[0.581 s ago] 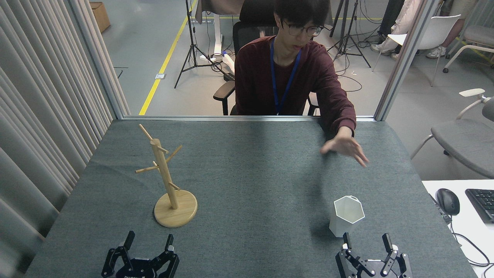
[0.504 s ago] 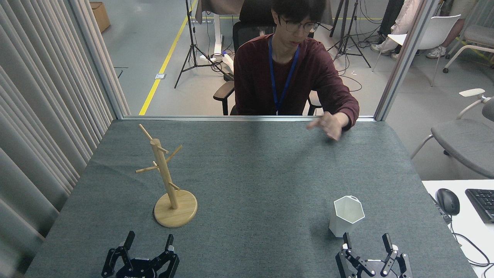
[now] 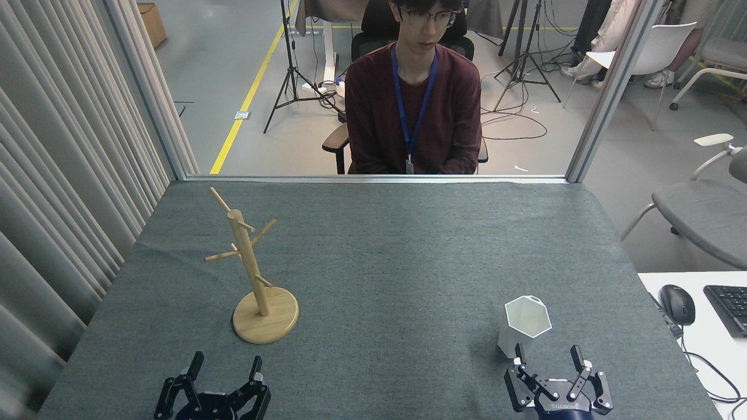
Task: Hang cup on storage rack
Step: 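Move the right gripper to the white hexagonal cup and grasp it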
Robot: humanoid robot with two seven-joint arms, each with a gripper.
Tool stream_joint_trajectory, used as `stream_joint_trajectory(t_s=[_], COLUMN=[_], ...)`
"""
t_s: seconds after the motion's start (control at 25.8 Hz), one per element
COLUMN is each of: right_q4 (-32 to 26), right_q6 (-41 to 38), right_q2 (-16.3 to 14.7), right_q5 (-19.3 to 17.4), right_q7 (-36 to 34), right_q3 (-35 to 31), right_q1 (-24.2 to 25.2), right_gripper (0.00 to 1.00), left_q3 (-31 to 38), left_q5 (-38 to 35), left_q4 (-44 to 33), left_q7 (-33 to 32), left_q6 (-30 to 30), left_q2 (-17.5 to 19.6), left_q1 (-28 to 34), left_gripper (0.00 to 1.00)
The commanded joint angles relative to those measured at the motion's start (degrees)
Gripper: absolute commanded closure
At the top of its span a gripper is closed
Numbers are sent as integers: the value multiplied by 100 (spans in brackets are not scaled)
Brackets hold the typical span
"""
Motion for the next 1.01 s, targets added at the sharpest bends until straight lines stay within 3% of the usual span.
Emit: stream_joint_trajectory(t_s=[0.0, 0.97], right_q4=[271, 1290], right_q6=[-39, -3], right_q2=[-13, -4], right_q5=[5, 32], right_q7=[-3, -21], right_q3=[2, 72], right_q1=[-181, -1008], right_gripper=[1, 1], left_q3=[20, 73], left_q5=[0, 9], left_q4=[1, -16], left_q7=[-1, 8], left_q6=[-2, -29], left_q2=[0, 18], left_q1=[-3, 24], left_gripper=[1, 1])
